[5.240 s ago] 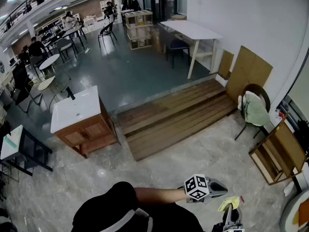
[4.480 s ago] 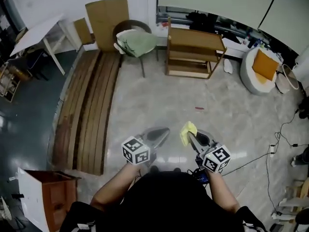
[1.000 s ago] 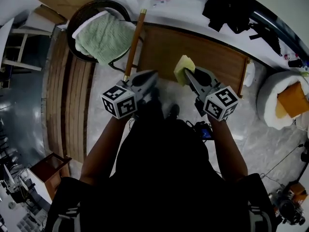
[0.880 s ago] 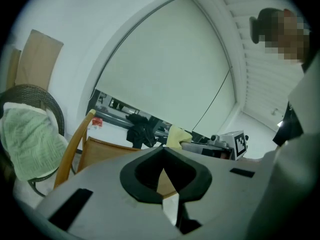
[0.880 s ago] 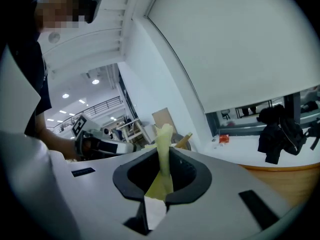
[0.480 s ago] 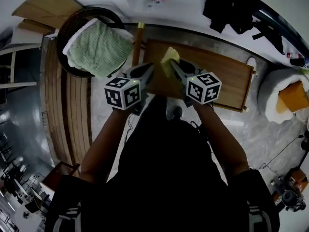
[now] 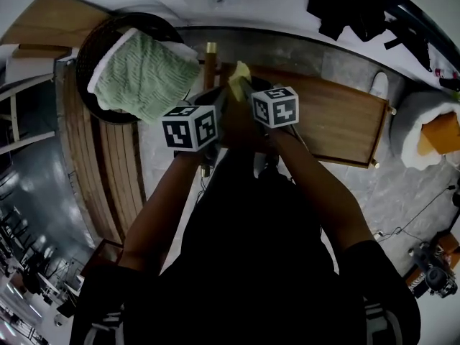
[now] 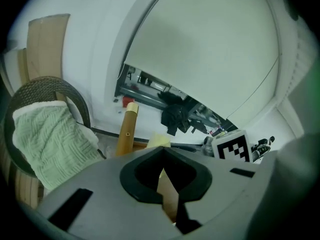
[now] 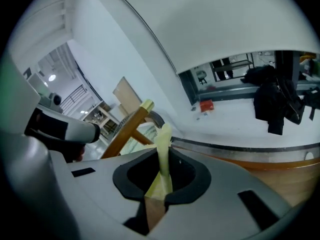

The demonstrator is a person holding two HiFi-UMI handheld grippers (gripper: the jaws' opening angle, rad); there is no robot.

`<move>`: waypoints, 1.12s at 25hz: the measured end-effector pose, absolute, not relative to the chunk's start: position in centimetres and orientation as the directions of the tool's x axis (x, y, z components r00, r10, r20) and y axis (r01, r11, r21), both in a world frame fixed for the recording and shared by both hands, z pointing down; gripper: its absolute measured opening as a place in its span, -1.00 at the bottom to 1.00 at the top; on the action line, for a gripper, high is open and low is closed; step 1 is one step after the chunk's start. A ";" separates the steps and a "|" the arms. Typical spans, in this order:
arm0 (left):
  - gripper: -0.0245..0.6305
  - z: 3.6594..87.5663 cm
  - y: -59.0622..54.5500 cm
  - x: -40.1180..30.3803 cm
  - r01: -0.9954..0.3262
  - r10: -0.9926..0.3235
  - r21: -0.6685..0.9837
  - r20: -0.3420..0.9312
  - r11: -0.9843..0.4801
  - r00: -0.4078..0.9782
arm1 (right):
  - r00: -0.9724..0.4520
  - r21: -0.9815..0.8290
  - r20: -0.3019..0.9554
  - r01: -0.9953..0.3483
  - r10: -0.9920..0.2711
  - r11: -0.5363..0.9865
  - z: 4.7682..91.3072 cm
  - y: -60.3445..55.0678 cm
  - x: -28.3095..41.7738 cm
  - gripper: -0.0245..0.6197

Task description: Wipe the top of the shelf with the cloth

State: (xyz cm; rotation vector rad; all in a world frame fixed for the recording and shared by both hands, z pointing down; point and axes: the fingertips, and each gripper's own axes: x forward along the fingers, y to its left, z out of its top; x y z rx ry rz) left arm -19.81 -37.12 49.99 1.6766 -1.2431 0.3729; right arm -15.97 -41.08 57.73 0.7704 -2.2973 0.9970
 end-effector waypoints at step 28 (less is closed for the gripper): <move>-0.89 52.7 -38.6 -20.0 -0.820 -0.525 0.572 0.706 0.026 0.476 | -0.551 -0.332 0.807 -0.720 -0.211 0.610 65.8 -41.9 -18.3 -0.78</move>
